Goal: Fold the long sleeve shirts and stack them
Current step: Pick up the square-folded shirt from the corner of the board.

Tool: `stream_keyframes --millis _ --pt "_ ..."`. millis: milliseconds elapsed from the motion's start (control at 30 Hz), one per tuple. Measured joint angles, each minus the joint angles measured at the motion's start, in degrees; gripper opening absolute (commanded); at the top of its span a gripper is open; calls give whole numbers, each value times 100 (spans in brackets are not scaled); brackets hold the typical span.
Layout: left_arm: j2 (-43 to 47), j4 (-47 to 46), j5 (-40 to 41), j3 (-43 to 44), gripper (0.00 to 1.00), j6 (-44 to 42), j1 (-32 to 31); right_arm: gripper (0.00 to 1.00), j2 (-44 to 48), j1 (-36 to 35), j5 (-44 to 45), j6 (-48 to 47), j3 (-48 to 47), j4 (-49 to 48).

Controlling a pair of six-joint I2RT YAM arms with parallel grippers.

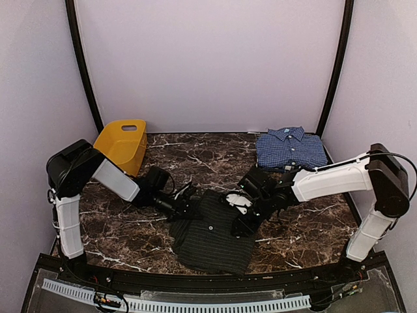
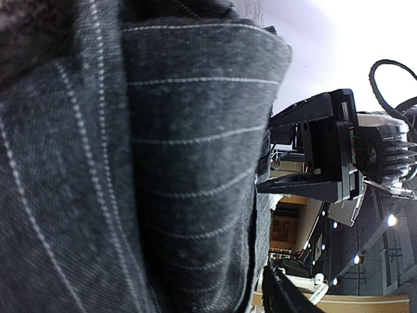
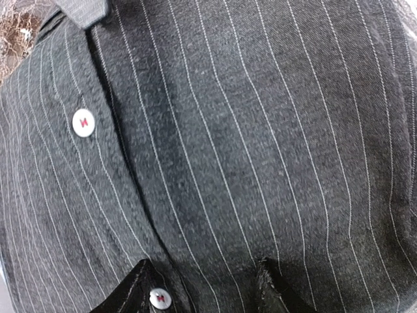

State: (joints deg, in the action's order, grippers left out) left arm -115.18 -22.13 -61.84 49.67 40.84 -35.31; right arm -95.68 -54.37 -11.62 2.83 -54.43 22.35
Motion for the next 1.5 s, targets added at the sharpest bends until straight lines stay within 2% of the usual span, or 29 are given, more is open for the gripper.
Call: stream_keyframes --millis 133,233,367,400,467,600,700,800,967,1167,1300,1500 --pt "-103 -175 -4 20 48 192 -109 51 -22 0 -17 35 0 -4" --pt "-184 -317 13 42 38 343 -181 50 -22 0 -31 68 0 -17" --pt "-258 -487 92 48 17 562 -232 50 -22 0 -44 94 7 -81" --pt "-258 -518 120 50 9 599 -240 50 -22 0 -44 96 13 -96" --pt "-258 -592 162 52 1 699 -256 50 -22 0 -39 98 24 -118" --pt "-240 -636 275 50 0 793 -260 50 -4 0 -7 151 24 -109" --pt "-136 -321 437 83 0 704 -275 51 155 11 59 262 24 -44" --pt "175 564 802 317 0 365 -289 52 446 98 136 398 22 61" --pt "933 2332 1738 1213 0 -452 -278 53 1086 428 350 649 -20 227" --pt "1663 4306 3388 2446 0 -1335 -168 53 1572 876 752 850 -118 544" --pt "1779 5735 4642 3488 0 -1738 -131 53 1749 1143 1075 951 -170 772" --pt "1663 7691 6616 5574 0 -2142 -127 53 1812 1388 1399 977 -184 903"
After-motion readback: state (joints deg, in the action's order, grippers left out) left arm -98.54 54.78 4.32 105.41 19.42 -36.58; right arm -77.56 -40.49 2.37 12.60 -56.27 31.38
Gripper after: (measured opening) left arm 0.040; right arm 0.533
